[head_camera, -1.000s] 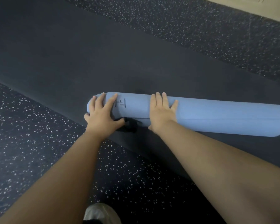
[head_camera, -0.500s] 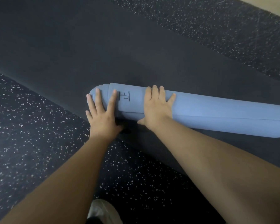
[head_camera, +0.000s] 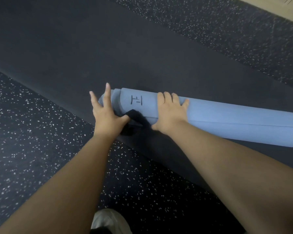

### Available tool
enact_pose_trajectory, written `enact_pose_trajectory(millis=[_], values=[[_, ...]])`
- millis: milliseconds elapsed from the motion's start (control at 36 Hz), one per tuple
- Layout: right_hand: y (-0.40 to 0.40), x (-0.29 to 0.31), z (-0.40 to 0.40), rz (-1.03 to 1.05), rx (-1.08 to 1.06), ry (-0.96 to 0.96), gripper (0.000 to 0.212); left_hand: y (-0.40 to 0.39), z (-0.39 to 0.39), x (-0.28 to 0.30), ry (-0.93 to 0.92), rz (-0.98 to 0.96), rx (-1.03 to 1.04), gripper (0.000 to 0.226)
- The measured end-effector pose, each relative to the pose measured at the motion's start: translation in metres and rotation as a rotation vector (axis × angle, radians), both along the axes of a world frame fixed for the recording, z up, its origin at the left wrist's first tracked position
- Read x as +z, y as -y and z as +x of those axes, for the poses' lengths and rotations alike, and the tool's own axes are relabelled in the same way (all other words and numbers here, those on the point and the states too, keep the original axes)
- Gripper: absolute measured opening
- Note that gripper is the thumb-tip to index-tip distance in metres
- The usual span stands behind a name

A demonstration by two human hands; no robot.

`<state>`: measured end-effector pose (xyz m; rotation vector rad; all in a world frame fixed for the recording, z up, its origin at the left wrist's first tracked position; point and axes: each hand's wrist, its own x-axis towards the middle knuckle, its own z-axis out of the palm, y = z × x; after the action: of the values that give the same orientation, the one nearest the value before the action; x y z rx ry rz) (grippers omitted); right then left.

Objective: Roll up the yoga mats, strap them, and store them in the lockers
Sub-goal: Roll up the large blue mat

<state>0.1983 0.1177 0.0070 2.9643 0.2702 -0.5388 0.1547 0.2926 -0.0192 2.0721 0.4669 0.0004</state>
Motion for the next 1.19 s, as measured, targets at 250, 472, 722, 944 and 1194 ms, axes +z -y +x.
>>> enact_pose_trajectory(millis=[250, 472, 722, 944, 1194], values=[[0.001, 0.008, 0.006, -0.022, 0.064, -0.071, 0.126, 0.001, 0.008, 0.015, -0.066, 0.002, -0.023, 0.066], [0.018, 0.026, -0.003, 0.001, 0.051, 0.018, 0.115, 0.023, 0.004, 0.033, 0.018, 0.018, -0.037, 0.070], [0.057, 0.104, -0.005, 0.135, -0.003, 0.274, 0.121, 0.058, 0.015, 0.130, 0.286, 0.170, -0.169, 0.073], [0.101, 0.180, -0.034, 0.312, -0.098, 0.458, 0.124, 0.090, -0.006, 0.224, 0.513, 0.222, -0.304, 0.079], [0.121, 0.255, -0.075, 0.583, -0.150, 0.623, 0.125, 0.116, -0.036, 0.325, 0.646, 0.251, -0.311, 0.096]])
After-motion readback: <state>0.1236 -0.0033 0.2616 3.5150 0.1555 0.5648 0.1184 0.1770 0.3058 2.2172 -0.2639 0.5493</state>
